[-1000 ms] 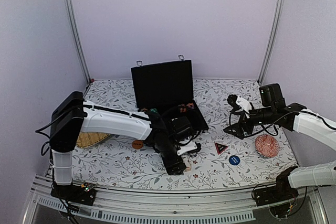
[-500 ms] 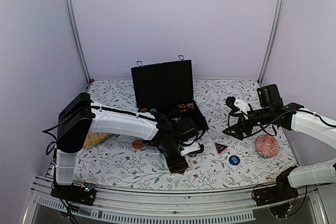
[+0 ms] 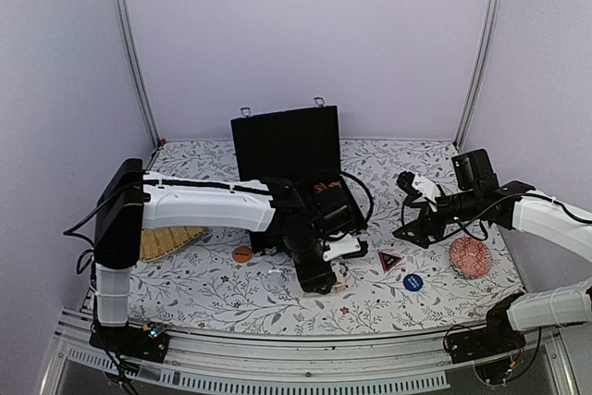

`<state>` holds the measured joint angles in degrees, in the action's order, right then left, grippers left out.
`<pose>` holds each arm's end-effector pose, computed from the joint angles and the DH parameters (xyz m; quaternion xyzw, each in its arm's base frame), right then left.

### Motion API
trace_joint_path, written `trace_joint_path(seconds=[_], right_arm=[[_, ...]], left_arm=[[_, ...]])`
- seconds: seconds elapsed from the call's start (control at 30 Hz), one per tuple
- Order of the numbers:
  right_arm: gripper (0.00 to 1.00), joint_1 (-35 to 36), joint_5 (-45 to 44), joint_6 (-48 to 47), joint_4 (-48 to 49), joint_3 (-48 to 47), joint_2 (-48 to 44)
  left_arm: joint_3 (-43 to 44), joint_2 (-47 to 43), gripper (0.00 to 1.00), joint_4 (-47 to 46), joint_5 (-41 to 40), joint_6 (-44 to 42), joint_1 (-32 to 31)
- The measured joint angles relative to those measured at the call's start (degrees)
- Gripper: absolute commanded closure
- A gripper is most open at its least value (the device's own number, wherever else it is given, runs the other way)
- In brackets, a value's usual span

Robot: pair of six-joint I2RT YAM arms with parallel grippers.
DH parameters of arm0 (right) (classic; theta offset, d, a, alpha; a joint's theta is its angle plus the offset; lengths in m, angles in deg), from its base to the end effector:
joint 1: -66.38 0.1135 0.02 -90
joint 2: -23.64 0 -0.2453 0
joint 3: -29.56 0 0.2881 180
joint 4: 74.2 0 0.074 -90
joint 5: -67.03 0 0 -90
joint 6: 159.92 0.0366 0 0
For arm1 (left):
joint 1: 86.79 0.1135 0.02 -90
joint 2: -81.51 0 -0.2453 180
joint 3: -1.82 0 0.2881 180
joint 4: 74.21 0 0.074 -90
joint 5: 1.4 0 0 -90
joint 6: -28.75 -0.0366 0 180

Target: Pack up texas hold em set

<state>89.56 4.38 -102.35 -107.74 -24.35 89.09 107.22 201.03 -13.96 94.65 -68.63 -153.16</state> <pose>0.2467 0.1239 0.2036 -0.4988 0.7521 0.1878 0.3876 0.1768 -0.4138 0.1504 0.5994 0.7871 -0.1124 0.0924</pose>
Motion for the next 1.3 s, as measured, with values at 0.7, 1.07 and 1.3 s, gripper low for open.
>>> trace_joint_path(seconds=[0.7, 1.07, 1.3], right_arm=[[0.1, 0.0, -3.0, 0.1, 0.2, 0.0, 0.5], [0.1, 0.0, -6.2, 0.3, 0.2, 0.0, 1.8], [0.1, 0.0, -6.9, 0.3, 0.5, 0.0, 1.8]], left_arm=[[12.3, 1.4, 0.48, -3.3, -13.8, -12.6, 19.3], [21.9, 11.6, 0.47, -6.6, -14.5, -19.2, 24.0], [23.4, 15.6, 0.47, -7.6, -14.7, -22.0, 25.4]])
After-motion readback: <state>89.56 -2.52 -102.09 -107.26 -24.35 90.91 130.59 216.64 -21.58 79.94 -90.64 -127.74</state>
